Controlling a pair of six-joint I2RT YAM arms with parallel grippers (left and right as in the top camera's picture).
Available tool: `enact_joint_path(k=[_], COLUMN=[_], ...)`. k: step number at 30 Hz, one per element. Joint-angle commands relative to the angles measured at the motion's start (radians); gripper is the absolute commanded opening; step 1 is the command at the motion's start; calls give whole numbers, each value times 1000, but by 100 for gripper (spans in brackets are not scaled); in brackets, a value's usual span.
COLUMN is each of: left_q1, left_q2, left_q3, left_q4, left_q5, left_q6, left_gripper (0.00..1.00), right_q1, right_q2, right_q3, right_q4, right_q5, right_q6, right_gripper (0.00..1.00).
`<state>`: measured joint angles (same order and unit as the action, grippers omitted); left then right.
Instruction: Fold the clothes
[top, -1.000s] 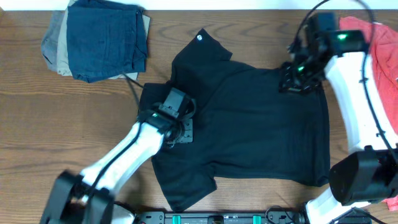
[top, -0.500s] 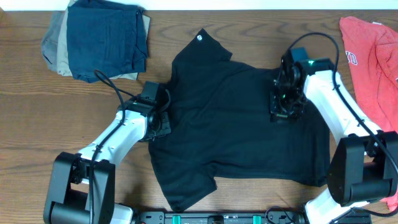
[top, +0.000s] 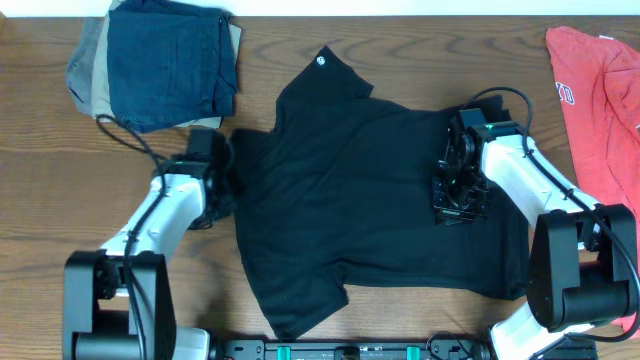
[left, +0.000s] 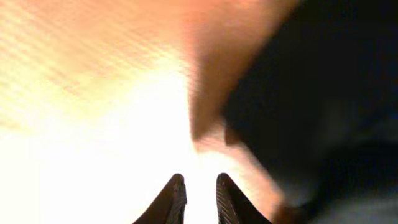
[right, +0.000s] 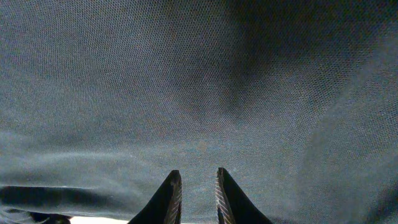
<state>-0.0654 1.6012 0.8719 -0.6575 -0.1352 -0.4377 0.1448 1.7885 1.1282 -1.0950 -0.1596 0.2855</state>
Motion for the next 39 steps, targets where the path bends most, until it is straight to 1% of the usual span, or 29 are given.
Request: enact_joint_path(k=[1, 3, 4, 5, 7, 8, 10, 11, 12, 14, 17, 18, 19, 20, 21, 22, 23, 25, 28, 33, 37, 39], left_q1=[6, 0, -2, -3, -3, -3, -3, -3, -3, -3, -3, -3, -3, -3, -3, -3, -3, -3, -3, -20, -75, -110], left_q2=[-84, -153, -190, -239, -329, -370, -448, -477, -507, -545, -564, -563, -563, -563, -563, -562, -562, -562, -560, -557, -557, -554], left_q3=[27, 34, 36, 37, 37, 37, 37, 37, 37, 30, 12, 2, -9, -27, -47, -73, -104, -164, -248, -333, -335, -335], left_q4=[-39, -74, -93, -116, -160, -184, -250, -283, -322, -390, -491, -523, -542, -551, -547, -532, -510, -462, -399, -330, -273, -238], left_q5=[-34, -31, -29, -18, 35, 65, 132, 158, 183, 218, 256, 264, 268, 275, 288, 313, 344, 410, 465, 467, 464, 455], left_q6=[-8, -8, -9, -8, -8, -8, -8, -8, -8, -8, -8, -8, -9, -8, -8, -8, -8, -8, -16, -28, -36, -69], left_gripper=[20, 20, 21, 24, 33, 42, 72, 82, 84, 86, 86, 86, 86, 86, 86, 86, 86, 86, 86, 86, 85, 85], right_q1=[6, 6, 6, 6, 6, 6, 6, 6, 6, 6, 6, 6, 6, 6, 6, 6, 6, 5, 4, 4, 4, 4], right_q2=[-3, -3, -3, -5, -11, -17, -38, -54, -72, -126, -223, -253, -290, -321, -346, -373, -396, -430, -463, -472, -472, -472], right_q3=[-4, -4, -4, -4, -4, -4, -4, -4, -4, -4, -4, -4, -4, -4, -4, -4, -4, -4, -4, -5, -5, -5], right_q4=[4, 4, 4, 3, 0, -2, -13, -18, -23, -36, -66, -76, -88, -100, -109, -122, -134, -152, -159, -156, -150, -149], right_q5=[6, 7, 7, 6, 6, 6, 7, 7, 7, 8, 35, 49, 61, 78, 93, 114, 135, 159, 161, 163, 163, 163], right_q6=[18, 34, 43, 56, 70, 70, 78, 82, 82, 81, 87, 94, 97, 97, 100, 110, 119, 130, 130, 130, 130, 130], right_gripper=[16, 12, 11, 11, 12, 11, 12, 12, 12, 13, 18, 21, 28, 43, 61, 89, 99, 99, 99, 99, 99, 99])
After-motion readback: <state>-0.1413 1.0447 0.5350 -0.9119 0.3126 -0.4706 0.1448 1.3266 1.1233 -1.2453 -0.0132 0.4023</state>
